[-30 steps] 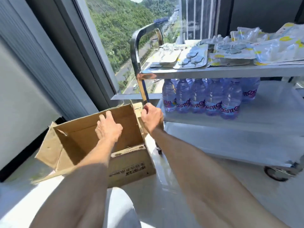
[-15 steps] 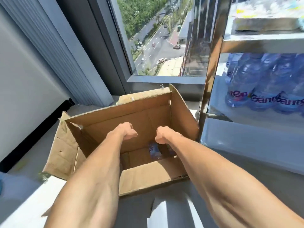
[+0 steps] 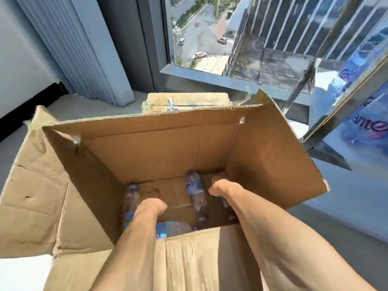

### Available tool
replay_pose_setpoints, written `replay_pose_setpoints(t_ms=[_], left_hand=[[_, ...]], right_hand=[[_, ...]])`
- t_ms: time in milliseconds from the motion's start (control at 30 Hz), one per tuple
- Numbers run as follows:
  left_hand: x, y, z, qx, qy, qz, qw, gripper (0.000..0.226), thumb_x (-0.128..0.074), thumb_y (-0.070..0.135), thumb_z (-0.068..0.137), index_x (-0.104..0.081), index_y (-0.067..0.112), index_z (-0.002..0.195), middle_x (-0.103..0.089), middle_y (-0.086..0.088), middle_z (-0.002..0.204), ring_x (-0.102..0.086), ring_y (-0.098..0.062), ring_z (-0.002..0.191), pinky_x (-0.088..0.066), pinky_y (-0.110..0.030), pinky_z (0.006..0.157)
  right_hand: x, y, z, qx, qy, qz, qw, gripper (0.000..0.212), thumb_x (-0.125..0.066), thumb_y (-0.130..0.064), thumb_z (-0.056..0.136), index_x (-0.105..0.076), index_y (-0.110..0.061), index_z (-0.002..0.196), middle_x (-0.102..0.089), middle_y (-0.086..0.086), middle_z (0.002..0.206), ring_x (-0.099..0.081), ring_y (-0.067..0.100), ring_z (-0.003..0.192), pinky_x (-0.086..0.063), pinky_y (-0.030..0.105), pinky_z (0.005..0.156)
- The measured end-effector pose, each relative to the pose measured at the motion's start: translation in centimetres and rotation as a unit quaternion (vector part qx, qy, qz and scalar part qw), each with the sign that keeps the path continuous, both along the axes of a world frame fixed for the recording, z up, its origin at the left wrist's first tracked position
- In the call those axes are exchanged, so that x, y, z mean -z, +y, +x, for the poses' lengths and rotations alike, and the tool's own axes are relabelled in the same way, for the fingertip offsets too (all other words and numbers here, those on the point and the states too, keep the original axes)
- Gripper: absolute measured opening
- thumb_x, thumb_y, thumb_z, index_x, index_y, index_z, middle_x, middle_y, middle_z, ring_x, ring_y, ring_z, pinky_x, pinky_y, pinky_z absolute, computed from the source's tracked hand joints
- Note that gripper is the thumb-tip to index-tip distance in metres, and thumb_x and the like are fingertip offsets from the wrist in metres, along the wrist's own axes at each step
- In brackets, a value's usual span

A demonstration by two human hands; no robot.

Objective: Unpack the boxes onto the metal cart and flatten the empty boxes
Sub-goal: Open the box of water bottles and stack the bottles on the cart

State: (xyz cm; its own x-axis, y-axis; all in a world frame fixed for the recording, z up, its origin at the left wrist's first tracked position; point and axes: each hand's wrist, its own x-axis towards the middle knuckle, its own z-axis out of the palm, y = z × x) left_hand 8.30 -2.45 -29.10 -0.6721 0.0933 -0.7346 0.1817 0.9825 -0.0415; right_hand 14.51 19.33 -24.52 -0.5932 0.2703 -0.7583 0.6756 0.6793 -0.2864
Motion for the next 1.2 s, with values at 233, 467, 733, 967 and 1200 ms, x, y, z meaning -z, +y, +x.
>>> replay_pose_setpoints(t_ms=[233, 467, 733, 967, 1200], left_hand=[[0.5, -0.5, 2.5, 0.003, 0.092, 0.028, 0.995, 0.044, -0.059, 0.029, 0.084, -0.053, 0.021, 0.127, -0.058, -0.010, 0.128, -0.056, -0.028, 0.120, -0.047, -0.035, 0.094], [0.6, -0.6, 1.6, 0.102, -0.075, 0.003, 0.992, 0.064, -0.070, 0.027, 0.083, -0.043, 0.018, 0.141, -0.047, -0.008, 0.143, -0.050, -0.027, 0.129, -0.046, -0.036, 0.101], [5.6, -2.0, 4.9, 0.147, -0.109, -0.062, 0.981, 0.050, -0.063, 0.022, 0.092, -0.042, -0.006, 0.129, -0.041, -0.007, 0.137, -0.045, -0.015, 0.127, -0.035, -0.028, 0.108], [3.0, -1.5, 5.7, -0.035, -0.122, 0.068, 0.990, 0.063, -0.072, 0.028, 0.077, -0.052, 0.010, 0.134, -0.054, -0.011, 0.136, -0.057, -0.025, 0.120, -0.044, -0.023, 0.087], [-7.1, -0.4, 2.6, -0.177, -0.144, 0.151, 0.962, 0.036, -0.058, 0.053, 0.080, -0.059, 0.018, 0.082, -0.063, -0.005, 0.077, -0.060, -0.019, 0.058, -0.043, -0.021, 0.055]], right_hand=[[4.4, -3.4, 1.0, -0.077, -0.007, 0.050, 0.996, 0.045, -0.051, -0.029, 0.097, -0.051, -0.007, 0.136, -0.051, 0.014, 0.140, -0.051, 0.030, 0.127, -0.041, 0.034, 0.102], [4.6, -2.8, 2.0, 0.077, 0.137, 0.153, 0.976, 0.037, -0.060, -0.026, 0.086, -0.057, -0.016, 0.122, -0.062, 0.012, 0.123, -0.060, 0.030, 0.113, -0.051, 0.034, 0.087], [5.1, -3.2, 3.8, 0.148, 0.202, 0.113, 0.962, 0.034, -0.056, -0.024, 0.091, -0.056, -0.020, 0.125, -0.062, 0.007, 0.124, -0.059, 0.028, 0.113, -0.047, 0.030, 0.087], [3.0, -2.5, 3.8, 0.154, 0.201, 0.052, 0.966, 0.029, -0.054, -0.020, 0.091, -0.061, -0.010, 0.118, -0.060, 0.011, 0.128, -0.056, 0.028, 0.119, -0.044, 0.029, 0.094], [-5.3, -2.4, 3.2, 0.190, 0.263, 0.040, 0.945, 0.027, -0.054, -0.014, 0.082, -0.063, -0.006, 0.107, -0.066, 0.018, 0.111, -0.061, 0.035, 0.107, -0.047, 0.030, 0.087]])
